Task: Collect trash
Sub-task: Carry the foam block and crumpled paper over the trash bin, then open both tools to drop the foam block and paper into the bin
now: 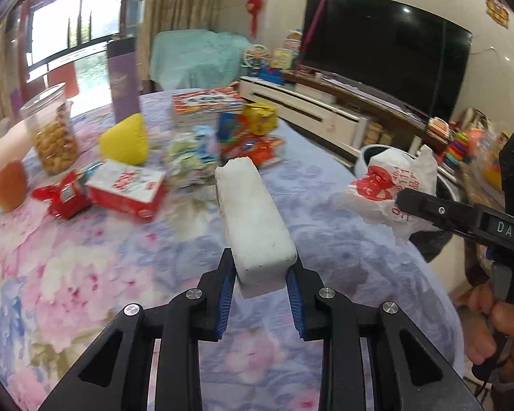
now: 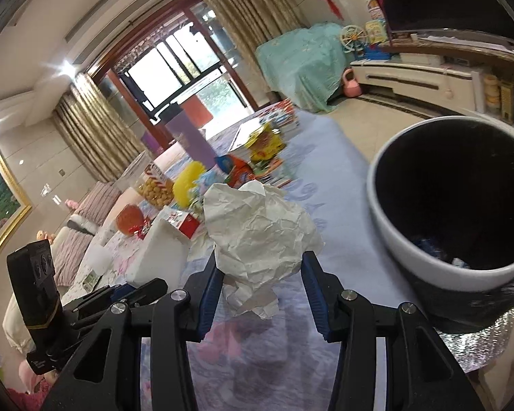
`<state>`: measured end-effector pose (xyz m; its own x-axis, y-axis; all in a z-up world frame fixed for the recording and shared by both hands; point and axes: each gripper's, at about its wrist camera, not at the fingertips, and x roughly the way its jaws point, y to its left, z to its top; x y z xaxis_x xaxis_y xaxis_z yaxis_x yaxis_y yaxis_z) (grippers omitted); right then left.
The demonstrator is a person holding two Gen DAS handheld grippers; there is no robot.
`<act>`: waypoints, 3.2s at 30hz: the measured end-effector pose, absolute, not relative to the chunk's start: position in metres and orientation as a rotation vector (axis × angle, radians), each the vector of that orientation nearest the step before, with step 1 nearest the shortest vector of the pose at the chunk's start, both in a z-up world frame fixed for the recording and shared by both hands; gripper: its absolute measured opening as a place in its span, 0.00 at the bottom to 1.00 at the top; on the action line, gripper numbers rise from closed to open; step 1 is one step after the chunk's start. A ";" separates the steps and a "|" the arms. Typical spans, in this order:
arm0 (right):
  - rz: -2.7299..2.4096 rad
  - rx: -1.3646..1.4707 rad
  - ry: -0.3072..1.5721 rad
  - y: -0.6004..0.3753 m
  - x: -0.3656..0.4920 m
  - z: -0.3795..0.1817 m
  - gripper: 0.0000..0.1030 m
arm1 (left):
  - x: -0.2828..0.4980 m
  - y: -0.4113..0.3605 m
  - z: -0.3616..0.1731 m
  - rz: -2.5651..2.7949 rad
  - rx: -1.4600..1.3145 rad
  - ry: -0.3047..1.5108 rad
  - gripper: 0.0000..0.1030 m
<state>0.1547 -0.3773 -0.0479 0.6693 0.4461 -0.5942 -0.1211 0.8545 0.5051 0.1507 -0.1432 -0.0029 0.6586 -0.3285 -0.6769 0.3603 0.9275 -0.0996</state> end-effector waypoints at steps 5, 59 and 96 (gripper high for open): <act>0.292 0.459 0.763 -0.396 0.149 -0.047 0.45 | 0.155 -0.161 -0.002 -0.436 0.068 0.757 0.27; 0.019 0.475 0.737 -0.520 0.146 -0.048 0.45 | 0.234 -0.342 -0.008 -0.702 0.221 0.754 0.27; 0.009 0.506 0.747 -0.520 0.154 -0.042 0.79 | 0.234 -0.291 -0.024 -0.611 0.103 0.801 0.61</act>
<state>0.1540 -0.5196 -0.0415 0.7393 0.1839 -0.6478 0.1689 0.8806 0.4428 0.2344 -0.2913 -0.0236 0.5345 -0.4745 -0.6995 0.5499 0.8237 -0.1386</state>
